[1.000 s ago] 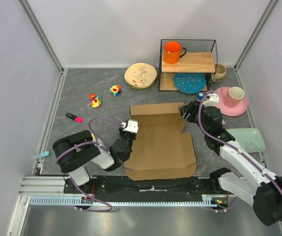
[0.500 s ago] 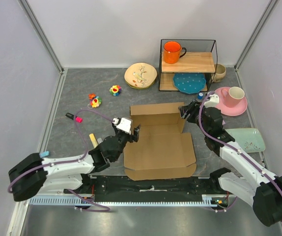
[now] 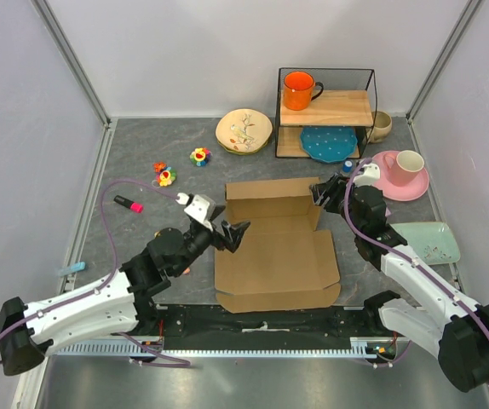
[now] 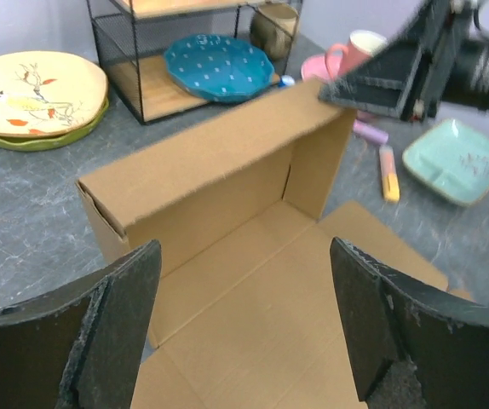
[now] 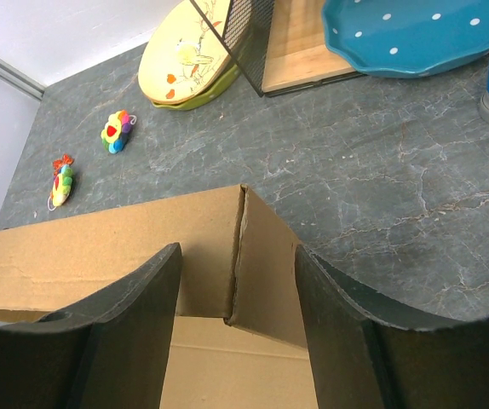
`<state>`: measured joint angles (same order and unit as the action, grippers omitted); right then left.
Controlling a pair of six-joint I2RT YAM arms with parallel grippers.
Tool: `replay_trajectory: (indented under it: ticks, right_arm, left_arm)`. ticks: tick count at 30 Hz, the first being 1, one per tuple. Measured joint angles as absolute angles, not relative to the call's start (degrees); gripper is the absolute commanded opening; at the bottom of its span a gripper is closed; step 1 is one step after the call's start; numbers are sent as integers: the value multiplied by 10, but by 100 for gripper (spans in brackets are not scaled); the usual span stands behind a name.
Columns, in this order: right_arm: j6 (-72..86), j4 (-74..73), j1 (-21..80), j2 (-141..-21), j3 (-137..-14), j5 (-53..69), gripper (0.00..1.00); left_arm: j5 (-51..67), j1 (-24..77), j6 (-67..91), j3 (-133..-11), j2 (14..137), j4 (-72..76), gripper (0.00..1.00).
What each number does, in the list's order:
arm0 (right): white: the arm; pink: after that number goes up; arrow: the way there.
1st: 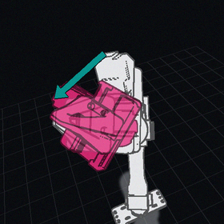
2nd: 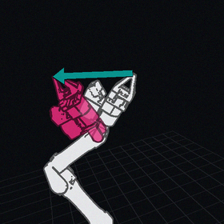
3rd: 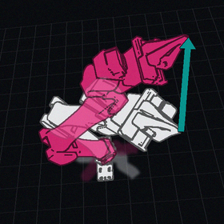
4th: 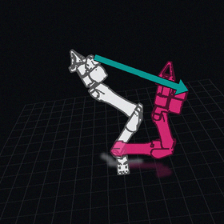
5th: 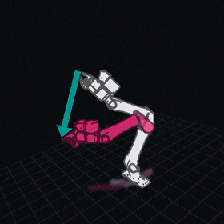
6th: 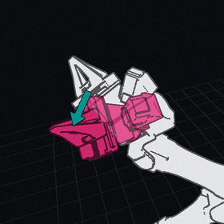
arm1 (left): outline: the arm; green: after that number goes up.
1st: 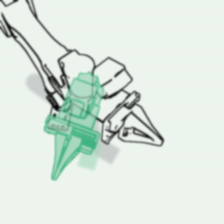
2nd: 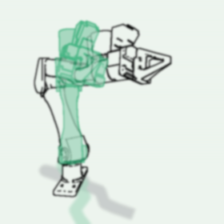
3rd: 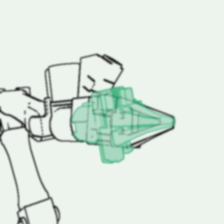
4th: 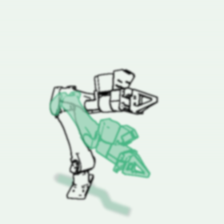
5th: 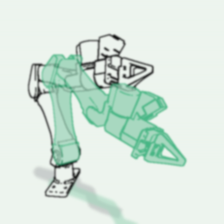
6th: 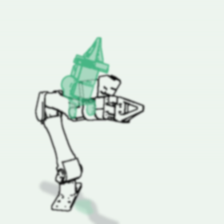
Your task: Fold the paper box
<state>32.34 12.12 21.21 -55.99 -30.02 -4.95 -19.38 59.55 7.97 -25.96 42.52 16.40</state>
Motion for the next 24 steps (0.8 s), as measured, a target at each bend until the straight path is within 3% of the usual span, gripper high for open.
replay_trajectory:
  ticks: [10, 20, 24]
  right_arm:
    - [323, 120, 212, -560, -300, -47, 63]
    - [322, 120, 212, -559, -300, -43, 62]
    - [322, 122, 212, -558, -298, -40, 61]
  left_arm:
    - [14, 357, 304, -359, 550, 135, 85]
    - [98, 286, 402, -378, 645, 108, 81]
    - [110, 282, 414, -374, 661, 109, 68]
